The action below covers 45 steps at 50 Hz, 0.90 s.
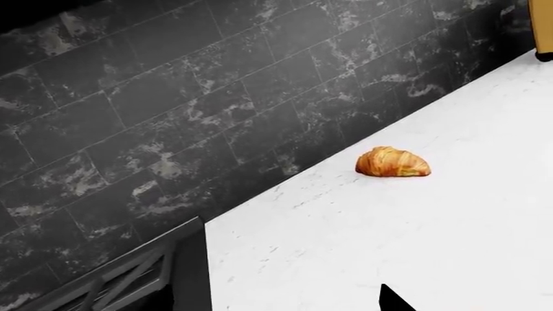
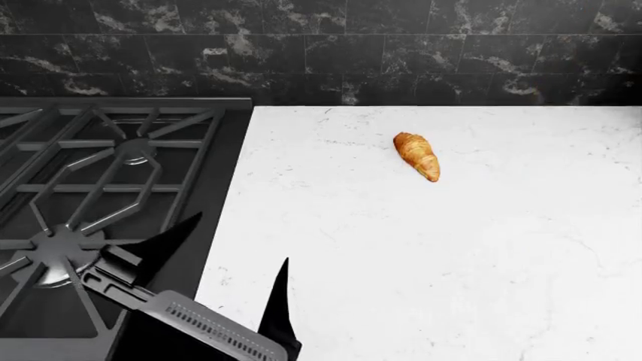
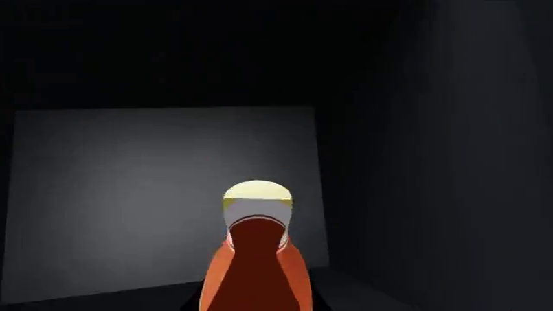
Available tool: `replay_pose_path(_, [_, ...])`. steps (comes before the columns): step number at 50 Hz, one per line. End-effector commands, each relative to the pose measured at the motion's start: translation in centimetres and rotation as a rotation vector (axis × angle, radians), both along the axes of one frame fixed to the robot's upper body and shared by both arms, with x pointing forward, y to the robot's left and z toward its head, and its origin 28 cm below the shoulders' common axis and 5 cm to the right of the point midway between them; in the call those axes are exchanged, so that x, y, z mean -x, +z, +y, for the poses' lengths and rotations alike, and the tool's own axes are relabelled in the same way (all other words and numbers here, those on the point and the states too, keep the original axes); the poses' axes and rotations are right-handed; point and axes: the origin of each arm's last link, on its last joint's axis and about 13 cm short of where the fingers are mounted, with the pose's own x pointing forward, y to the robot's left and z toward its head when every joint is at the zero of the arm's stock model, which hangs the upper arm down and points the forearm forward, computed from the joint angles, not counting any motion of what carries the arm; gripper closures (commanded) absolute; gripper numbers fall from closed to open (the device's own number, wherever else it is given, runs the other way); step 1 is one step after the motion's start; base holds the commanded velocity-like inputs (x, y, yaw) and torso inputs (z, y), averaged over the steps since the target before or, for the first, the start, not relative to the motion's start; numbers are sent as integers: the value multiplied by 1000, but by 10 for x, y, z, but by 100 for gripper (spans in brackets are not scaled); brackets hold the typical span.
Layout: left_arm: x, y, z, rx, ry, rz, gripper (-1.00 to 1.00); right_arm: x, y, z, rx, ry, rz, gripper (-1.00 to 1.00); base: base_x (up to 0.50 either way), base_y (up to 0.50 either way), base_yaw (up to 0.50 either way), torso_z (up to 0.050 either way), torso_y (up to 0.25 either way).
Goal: Pick the honey bottle and honey bottle from the counter and place them in the cabinets closest to them.
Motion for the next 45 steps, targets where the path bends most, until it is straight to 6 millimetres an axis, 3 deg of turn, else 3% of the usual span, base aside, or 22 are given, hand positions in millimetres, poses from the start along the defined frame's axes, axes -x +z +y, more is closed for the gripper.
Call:
replay_pose_path(1, [0,-1,-1,-4,1,7,-100,-66,-24,-7,72,-81,270,100,0,0,0,0,0])
replay_pose_path(11, [1,-1,-2,-10,11,11,-100,-74,-37,-16,66,-103,334,100,1,0,0,0,0])
replay_pose_path(21, [3,0,-1,-11,18,12,-100,-85,-70,-20,59,-98,487,100,12,0,3,0,0])
replay_pose_path(28, [1,-1,-1,-10,20,15,-100,-86,-72,-21,46,-94,499,100,5,0,0,0,0])
replay_pose_path(29, [1,-1,-1,-10,19,16,-100,-85,-71,-21,38,-92,500,-100,0,0,0,0,0])
replay_pose_path(45, [2,-3,-2,-10,17,19,-100,-73,-43,-17,34,-85,418,-100,0,0,0,0,0])
